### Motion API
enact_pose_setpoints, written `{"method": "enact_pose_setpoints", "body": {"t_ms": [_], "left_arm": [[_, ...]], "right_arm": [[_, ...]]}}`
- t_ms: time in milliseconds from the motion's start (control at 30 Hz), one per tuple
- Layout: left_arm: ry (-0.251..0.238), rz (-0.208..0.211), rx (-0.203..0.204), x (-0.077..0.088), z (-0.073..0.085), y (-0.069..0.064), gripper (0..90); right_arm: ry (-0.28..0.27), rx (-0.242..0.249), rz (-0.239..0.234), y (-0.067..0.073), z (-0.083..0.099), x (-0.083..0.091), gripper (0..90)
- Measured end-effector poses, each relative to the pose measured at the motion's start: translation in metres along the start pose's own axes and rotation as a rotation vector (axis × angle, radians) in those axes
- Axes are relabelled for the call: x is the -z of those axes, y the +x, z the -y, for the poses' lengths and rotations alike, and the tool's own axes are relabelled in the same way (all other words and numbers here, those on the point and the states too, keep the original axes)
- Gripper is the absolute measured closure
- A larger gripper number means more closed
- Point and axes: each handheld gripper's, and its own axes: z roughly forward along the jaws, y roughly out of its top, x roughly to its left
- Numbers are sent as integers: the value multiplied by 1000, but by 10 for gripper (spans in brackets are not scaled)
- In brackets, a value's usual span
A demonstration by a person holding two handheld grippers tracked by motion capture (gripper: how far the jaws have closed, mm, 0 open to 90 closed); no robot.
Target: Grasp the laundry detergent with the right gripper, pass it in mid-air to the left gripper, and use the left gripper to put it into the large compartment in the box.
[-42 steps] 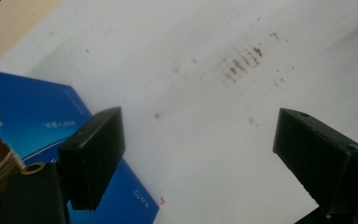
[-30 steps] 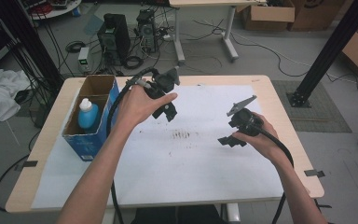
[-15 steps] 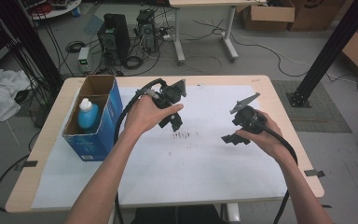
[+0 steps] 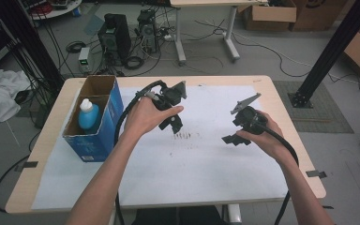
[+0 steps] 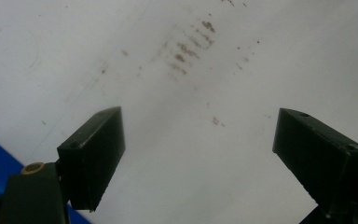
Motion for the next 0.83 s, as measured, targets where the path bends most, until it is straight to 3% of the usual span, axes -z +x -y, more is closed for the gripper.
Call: {"method": "enact_pose_setpoints", "body": {"t_ms": [833], "left_arm": [[11, 19, 1, -7, 2, 1, 174]], "right_arm": [[4, -4, 1, -1, 1, -1, 157]]}}
